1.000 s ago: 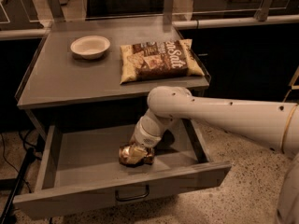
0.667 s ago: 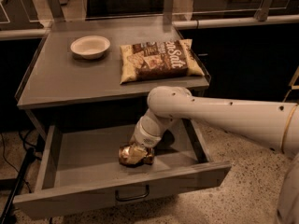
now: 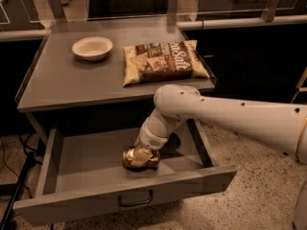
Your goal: Pick orange can from top drawer and place on counter
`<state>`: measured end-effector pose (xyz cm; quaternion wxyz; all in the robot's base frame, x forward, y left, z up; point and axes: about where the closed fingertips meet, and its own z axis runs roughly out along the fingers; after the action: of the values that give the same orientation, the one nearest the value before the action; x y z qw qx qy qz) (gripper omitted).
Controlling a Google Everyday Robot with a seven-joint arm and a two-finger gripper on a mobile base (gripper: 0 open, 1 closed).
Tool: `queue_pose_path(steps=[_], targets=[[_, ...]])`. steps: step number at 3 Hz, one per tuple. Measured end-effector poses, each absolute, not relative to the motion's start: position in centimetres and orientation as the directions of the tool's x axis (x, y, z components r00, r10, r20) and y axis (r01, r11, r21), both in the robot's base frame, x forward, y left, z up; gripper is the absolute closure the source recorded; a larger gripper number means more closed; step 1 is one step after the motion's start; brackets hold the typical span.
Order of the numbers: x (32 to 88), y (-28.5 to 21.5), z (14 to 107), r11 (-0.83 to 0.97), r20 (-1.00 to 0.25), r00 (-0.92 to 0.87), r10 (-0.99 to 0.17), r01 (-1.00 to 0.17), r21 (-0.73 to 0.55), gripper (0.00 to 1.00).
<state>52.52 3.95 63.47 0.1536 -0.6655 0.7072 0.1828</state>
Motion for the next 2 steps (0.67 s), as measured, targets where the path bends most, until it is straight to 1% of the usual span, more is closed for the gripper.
queue_pose_path(steps=[2], targets=[[51.7, 2.2, 69.4, 0.112, -0.473, -0.142, -0.869, -0.989, 0.092, 1.00]])
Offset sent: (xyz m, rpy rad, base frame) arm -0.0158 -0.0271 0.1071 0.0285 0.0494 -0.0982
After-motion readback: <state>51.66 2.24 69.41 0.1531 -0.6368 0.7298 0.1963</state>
